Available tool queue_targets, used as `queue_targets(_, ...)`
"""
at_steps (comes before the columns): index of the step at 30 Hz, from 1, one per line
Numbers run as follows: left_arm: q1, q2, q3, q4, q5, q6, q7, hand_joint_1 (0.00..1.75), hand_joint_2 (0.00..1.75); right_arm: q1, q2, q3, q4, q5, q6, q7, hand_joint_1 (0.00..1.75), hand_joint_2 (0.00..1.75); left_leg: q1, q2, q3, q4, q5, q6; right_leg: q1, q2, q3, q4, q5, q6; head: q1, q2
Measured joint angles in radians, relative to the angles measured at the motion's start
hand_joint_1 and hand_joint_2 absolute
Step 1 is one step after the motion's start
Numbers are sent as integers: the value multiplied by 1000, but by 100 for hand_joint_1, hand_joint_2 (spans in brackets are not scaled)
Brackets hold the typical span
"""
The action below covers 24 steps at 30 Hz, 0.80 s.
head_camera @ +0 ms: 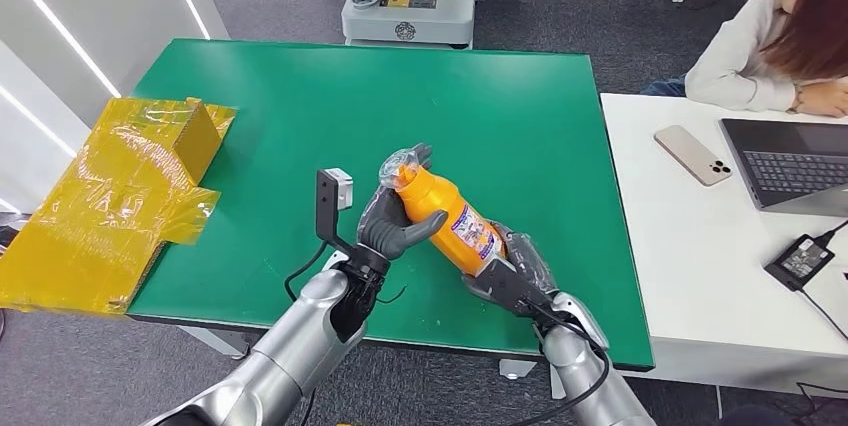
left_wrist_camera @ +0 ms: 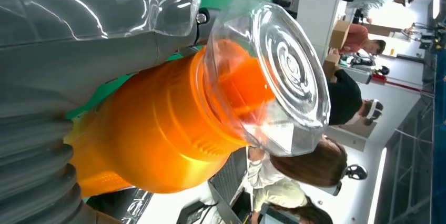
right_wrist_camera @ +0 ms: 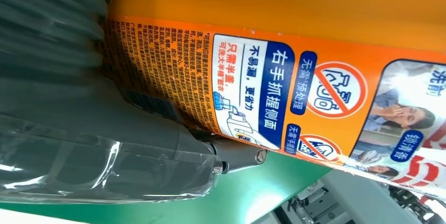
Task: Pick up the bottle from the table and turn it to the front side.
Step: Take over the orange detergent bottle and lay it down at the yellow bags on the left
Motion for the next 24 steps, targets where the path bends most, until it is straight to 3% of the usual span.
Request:
queue_targets(6, -19, -6, 0, 19, -1, -11, 2, 1, 175, -17, 0, 0, 9, -4, 15, -7, 168, 175, 0, 0, 0, 0, 0, 0, 0, 0, 0, 0, 0, 0, 0, 0)
queue_targets(10, -28, -10, 0, 24, 10, -19, 5, 158, 175, -29, 1, 1, 17, -7, 17, -8, 168, 175, 0, 0, 0, 0, 0, 0, 0, 0, 0, 0, 0, 0, 0, 0)
queue_targets(13, -29, -15, 0, 26, 17, -19, 5, 175, 175, -31, 3, 2, 20, -8, 17, -9, 167, 175, 0, 0, 0, 0, 0, 0, 0, 0, 0, 0, 0, 0, 0, 0)
queue_targets(21, -29, -29, 1, 26, 60, -31, 29, 175, 175, -24, 3, 2, 21, -14, 14, -9, 153, 175, 0, 0, 0, 0, 0, 0, 0, 0, 0, 0, 0, 0, 0, 0)
queue_targets(22, -29, -30, 1, 26, 62, -31, 32, 175, 175, -22, 3, 2, 21, -15, 13, -8, 148, 175, 0, 0, 0, 0, 0, 0, 0, 0, 0, 0, 0, 0, 0, 0)
queue_targets(24, -29, -32, 1, 26, 67, -32, 36, 175, 175, -15, 3, 2, 19, -13, 12, -6, 103, 175, 0, 0, 0, 0, 0, 0, 0, 0, 0, 0, 0, 0, 0, 0)
